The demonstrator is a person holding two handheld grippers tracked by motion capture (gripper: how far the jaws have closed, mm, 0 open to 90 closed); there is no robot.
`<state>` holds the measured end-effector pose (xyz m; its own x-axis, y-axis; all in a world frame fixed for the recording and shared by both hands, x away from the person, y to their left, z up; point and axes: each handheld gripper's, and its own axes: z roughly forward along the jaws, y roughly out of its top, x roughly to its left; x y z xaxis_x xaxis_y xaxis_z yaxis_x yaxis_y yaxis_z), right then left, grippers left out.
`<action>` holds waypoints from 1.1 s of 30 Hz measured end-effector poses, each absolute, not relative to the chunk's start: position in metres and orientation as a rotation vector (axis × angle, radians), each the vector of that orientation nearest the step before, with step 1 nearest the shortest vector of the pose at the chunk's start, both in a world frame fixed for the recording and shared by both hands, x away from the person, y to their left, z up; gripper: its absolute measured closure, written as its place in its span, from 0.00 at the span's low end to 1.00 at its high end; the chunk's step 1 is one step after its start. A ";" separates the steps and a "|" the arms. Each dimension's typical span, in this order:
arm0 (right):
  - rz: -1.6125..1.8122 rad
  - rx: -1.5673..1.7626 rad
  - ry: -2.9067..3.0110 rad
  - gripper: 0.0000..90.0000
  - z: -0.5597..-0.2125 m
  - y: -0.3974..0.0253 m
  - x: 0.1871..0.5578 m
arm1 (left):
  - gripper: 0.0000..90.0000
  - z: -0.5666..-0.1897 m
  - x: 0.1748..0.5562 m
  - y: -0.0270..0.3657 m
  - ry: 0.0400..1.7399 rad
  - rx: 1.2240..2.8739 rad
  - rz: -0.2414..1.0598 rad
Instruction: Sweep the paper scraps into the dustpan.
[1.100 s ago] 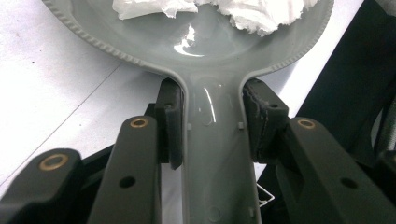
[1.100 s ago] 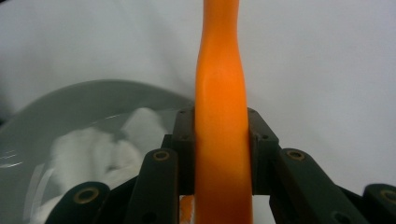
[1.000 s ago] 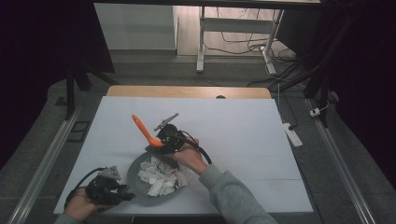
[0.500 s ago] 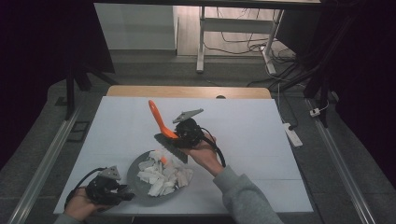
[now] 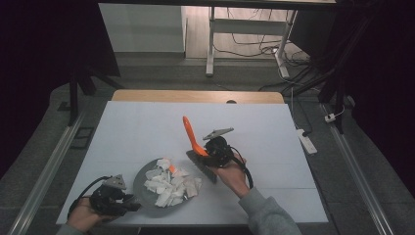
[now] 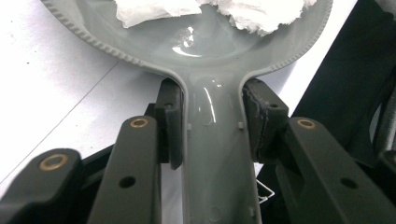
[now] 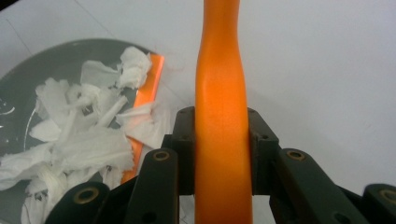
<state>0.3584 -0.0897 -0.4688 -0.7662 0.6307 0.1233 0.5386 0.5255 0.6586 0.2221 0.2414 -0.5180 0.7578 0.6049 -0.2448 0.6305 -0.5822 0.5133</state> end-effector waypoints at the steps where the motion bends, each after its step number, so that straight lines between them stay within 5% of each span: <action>1: 1.063 1.020 2.635 0.78 -0.471 -0.089 0.357 | 0.69 -0.518 0.222 0.241 0.926 2.362 -0.058; 21: 1.153 0.878 2.728 0.78 -0.479 -0.009 0.340 | 0.69 -0.518 0.222 0.239 0.925 2.369 -0.054; 33: 1.369 0.866 2.623 0.78 -0.444 -0.030 0.342 | 0.69 -0.519 0.222 0.239 0.931 2.357 -0.052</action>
